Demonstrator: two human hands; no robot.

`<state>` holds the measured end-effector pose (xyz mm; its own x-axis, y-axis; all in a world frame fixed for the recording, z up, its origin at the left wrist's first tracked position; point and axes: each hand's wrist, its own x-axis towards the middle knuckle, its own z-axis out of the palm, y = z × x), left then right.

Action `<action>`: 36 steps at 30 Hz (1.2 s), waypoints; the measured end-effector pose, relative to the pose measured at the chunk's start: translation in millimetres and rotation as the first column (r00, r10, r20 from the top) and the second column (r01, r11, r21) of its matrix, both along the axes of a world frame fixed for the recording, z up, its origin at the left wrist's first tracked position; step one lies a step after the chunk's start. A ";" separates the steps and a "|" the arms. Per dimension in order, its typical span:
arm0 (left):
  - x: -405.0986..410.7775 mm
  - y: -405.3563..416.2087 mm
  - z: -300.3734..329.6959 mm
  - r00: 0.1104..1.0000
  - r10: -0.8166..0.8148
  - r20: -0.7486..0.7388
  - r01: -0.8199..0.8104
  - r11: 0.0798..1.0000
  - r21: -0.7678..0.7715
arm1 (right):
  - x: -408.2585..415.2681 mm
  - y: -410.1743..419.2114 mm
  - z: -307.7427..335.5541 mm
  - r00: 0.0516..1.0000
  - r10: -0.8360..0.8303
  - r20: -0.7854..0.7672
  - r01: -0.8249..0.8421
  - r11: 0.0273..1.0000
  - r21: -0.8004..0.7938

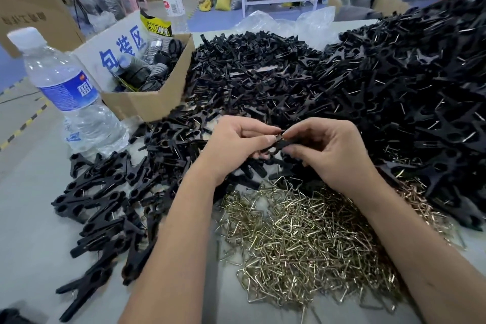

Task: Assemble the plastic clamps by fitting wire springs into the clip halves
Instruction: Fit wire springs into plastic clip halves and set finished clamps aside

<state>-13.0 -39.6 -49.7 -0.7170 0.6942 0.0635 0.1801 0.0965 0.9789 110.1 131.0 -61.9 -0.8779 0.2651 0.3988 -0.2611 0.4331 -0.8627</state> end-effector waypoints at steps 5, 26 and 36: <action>-0.6 -0.4 -2.5 1.000 0.013 -0.016 -0.013 1.000 -0.002 | 0.2 -0.3 -0.8 0.999 -0.032 0.033 0.032 0.999 -0.023; 1.6 1.2 -2.1 0.973 -0.140 0.184 0.078 0.948 0.308 | 3.8 -12.7 16.6 0.998 -0.045 0.045 0.063 0.817 -0.574; 4.2 6.2 -4.3 0.982 -0.144 0.122 0.086 0.919 0.385 | 0.8 -22.0 20.3 0.973 0.131 0.192 0.081 0.583 -0.808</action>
<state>-8.9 -33.4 -54.0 -0.6548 0.7175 0.2376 0.0210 -0.2969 0.9547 110.9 109.0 -41.6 -0.9193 0.3590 -0.1610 -0.0305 -0.4730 -0.8805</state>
